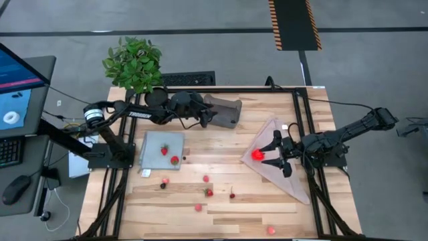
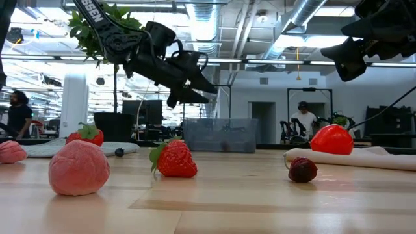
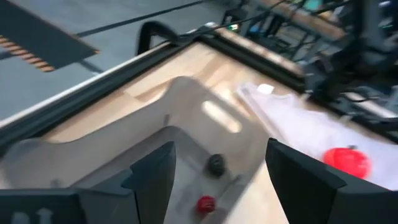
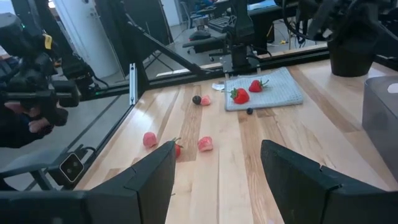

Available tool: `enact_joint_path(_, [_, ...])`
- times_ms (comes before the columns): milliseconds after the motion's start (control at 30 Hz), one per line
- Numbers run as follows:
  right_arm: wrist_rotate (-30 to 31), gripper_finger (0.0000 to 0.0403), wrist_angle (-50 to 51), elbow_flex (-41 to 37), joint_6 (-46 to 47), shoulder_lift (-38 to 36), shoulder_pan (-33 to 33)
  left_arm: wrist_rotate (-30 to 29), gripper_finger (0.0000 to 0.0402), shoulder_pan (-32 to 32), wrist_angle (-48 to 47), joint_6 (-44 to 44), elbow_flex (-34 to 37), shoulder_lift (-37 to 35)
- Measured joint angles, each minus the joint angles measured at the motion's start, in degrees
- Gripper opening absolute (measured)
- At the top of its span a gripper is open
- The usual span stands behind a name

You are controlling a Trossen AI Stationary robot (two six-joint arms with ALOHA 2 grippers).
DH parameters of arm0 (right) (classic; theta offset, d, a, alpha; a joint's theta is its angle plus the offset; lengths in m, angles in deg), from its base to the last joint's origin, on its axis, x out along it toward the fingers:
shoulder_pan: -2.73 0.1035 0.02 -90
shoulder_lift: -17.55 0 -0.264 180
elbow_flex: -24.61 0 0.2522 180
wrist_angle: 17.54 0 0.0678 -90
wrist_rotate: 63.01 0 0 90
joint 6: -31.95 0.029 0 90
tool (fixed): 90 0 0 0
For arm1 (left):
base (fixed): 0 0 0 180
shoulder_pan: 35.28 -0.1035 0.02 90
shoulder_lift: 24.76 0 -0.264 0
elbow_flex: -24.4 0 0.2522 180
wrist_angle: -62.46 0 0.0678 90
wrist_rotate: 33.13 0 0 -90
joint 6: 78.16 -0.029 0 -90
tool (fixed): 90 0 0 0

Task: Pick and placing Produce into tupperware
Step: Put the strawberry into the black bin

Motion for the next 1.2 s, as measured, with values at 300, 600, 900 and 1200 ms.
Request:
enact_joint_path(300, [-0.02, 0.0260, 0.04, 0.02, 0.42, 0.71, 0.06, 4.93, 0.0235, 0.87, -6.15, -1.97, 0.02, -11.13])
enact_joint_path(600, [-0.02, 0.0260, -3.11, 0.02, 1.58, 4.51, 0.02, 4.61, 0.0235, 7.49, -21.59, -9.29, 0.05, -24.66])
enact_joint_path(900, [-0.02, 0.0260, -5.26, 0.07, 1.47, 7.99, -0.02, -3.91, 0.0235, 17.44, -29.79, -14.56, 2.68, -34.19])
enact_joint_path(1200, [0.00, 0.0260, -6.63, 0.07, 1.42, 8.74, -0.04, -16.06, 0.0235, 27.48, -23.45, -8.64, 16.98, -47.03])
